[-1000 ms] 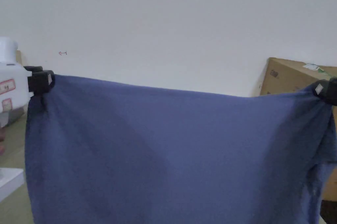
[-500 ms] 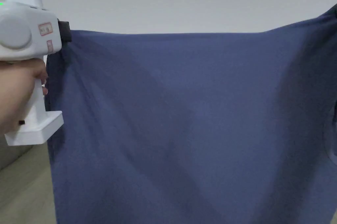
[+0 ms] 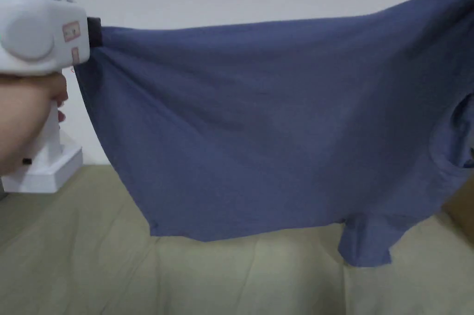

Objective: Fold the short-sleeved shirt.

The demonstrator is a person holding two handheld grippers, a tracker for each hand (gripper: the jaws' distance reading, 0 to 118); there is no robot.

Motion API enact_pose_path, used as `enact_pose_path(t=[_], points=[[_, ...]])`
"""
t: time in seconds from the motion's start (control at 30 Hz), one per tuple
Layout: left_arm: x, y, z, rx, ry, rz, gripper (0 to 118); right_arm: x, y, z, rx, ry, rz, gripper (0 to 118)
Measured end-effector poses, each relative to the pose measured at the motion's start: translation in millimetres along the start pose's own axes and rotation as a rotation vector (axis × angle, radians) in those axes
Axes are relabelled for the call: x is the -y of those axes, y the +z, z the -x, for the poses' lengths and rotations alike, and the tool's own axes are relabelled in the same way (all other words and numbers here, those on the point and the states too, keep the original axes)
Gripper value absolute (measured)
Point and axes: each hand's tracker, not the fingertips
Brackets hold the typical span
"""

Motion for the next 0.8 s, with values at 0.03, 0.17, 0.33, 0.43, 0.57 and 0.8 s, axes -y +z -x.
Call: enact_pose_path(t=[0.03,0.17,0.33,0.43,0.57,0.8], points=[[17,5,-3,0.006,-0.018,0.037,3,21,6,-1,-0.021,-0.005,0.021,1],[86,21,-3,0.034,-0.049,0.150,3,102,45,1,-0.058,0.009,0.128,1],[171,87,10,0.072,0.103,0.295,3,183,124,5,-0.117,-0.009,0.257,1],[212,131,18,0.070,0.084,0.334,3,215,180,4,-0.152,0.003,0.314,1],[251,186,35,0.084,0.096,0.415,3,238,273,16,-0.174,0.026,0.355,1],[293,303,52,0.127,0.050,0.457,3,296,405,13,-0.170,-0.023,0.458,1]])
